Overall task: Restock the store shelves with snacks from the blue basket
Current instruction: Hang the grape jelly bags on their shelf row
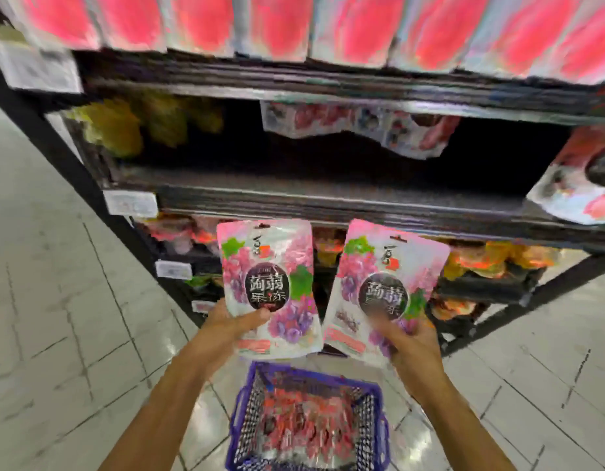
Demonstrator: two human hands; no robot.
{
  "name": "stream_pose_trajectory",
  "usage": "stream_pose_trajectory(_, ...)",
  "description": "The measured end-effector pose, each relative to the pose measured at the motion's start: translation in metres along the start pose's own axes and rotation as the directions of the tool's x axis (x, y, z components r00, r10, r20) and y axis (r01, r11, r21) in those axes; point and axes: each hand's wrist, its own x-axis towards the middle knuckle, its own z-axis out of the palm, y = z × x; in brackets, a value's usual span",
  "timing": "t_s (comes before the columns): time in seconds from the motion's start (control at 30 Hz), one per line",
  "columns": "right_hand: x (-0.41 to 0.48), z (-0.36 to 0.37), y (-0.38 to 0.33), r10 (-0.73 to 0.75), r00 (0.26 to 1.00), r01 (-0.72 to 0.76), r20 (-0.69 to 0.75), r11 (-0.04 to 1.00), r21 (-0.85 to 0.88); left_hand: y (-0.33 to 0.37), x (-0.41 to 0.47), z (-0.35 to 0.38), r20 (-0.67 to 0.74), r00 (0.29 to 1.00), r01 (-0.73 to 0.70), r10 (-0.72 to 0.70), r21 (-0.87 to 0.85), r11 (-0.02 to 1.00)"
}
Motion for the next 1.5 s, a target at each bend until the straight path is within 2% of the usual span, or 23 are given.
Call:
stream_pose_trajectory(0.1,0.003,0.016,-0.072,-0.177,0.984,0.177,-0.003,0.984,0.001,0.065,-0.021,-0.001,-0.041,0.988,-0.148,0.147,-0.005,0.989)
stream_pose_trajectory(0.2,0.001,0.033,-0.133,-0.316,0.948,0.315,0.027,0.949,0.026,0.121,-0.043,-0.001,-0.06,0.948,-0.311,0.313,0.045,0.949)
stream_pose_trajectory(0.37,-0.008,0.047,-0.208,-0.497,0.862,0.483,0.102,0.866,0.131,0.194,-0.071,0.001,-0.093,0.801,-0.575,0.591,0.151,0.804)
stream_pose_trajectory(0.53,-0.015,0.056,-0.26,-0.608,0.783,0.613,0.131,0.79,0.003,0.249,-0.094,-0.001,-0.124,0.675,-0.705,0.728,0.185,0.685)
stream_pose_trajectory(0.67,-0.026,0.073,-0.297,-0.661,0.739,0.664,0.129,0.747,0.026,0.29,-0.112,-0.012,-0.08,0.626,-0.751,0.775,0.206,0.628)
stream_pose_trajectory(0.97,-0.026,0.15,-0.355,-0.773,0.631,0.776,0.065,0.631,-0.02,0.364,-0.114,-0.073,-0.147,0.558,-0.767,0.816,0.283,0.576)
stream_pose_trajectory(1.27,-0.015,0.259,-0.387,-0.846,0.532,0.846,0.04,0.531,-0.044,0.416,-0.096,-0.139,-0.023,0.552,-0.805,0.833,0.247,0.54)
stream_pose_trajectory(1.5,-0.009,0.29,-0.4,-0.869,0.495,0.863,-0.006,0.492,-0.11,0.428,-0.075,-0.154,0.038,0.61,-0.785,0.791,0.163,0.598)
